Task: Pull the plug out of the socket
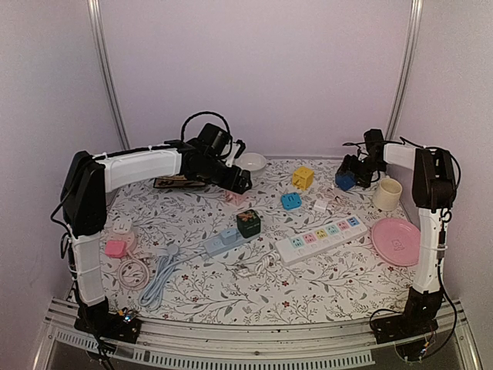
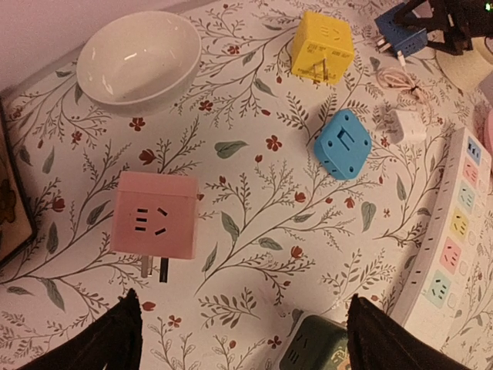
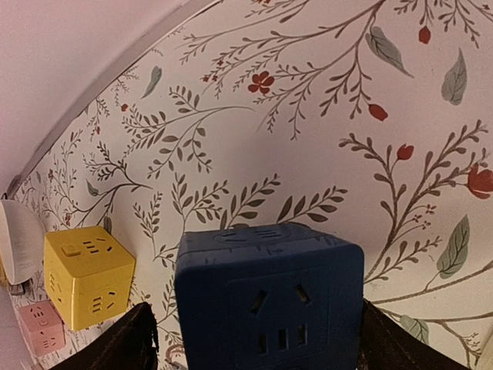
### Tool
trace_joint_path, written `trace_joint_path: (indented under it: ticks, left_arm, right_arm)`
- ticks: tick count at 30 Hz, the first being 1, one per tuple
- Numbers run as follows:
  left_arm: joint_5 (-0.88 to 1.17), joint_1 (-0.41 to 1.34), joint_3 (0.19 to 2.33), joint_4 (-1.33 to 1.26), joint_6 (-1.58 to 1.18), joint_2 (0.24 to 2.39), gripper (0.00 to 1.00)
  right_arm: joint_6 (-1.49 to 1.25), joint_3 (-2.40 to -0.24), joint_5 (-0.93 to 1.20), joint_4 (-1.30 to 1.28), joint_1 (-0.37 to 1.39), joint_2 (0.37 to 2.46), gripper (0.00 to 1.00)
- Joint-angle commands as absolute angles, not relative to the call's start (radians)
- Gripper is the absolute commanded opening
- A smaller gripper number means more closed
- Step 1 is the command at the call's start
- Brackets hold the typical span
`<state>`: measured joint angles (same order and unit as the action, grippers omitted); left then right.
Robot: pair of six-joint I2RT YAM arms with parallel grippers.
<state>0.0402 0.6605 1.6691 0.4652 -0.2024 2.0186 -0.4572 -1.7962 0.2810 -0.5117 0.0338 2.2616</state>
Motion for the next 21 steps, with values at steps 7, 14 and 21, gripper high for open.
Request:
trace_joint_path:
  ticks: [7,14,21]
  left_arm:
    - [0.073,0.651,1.645,0.428,-0.199,1.993,0.92]
    - [0.071,0.650,1.599,0.414,-0.239,1.976,0.92]
    - [0.035,0.646,1.497,0.386,-0.319,1.898,0.92]
  right_arm:
    - [-0.381,-1.789,0.130,-0.590,0.059,2.091,0.88]
    - [-0.342,-1.748,0.042,-0.616,0.141,2.014,0.88]
    - [-0.306,-1.692,0.018,-0.624,0.312,1.950,0.88]
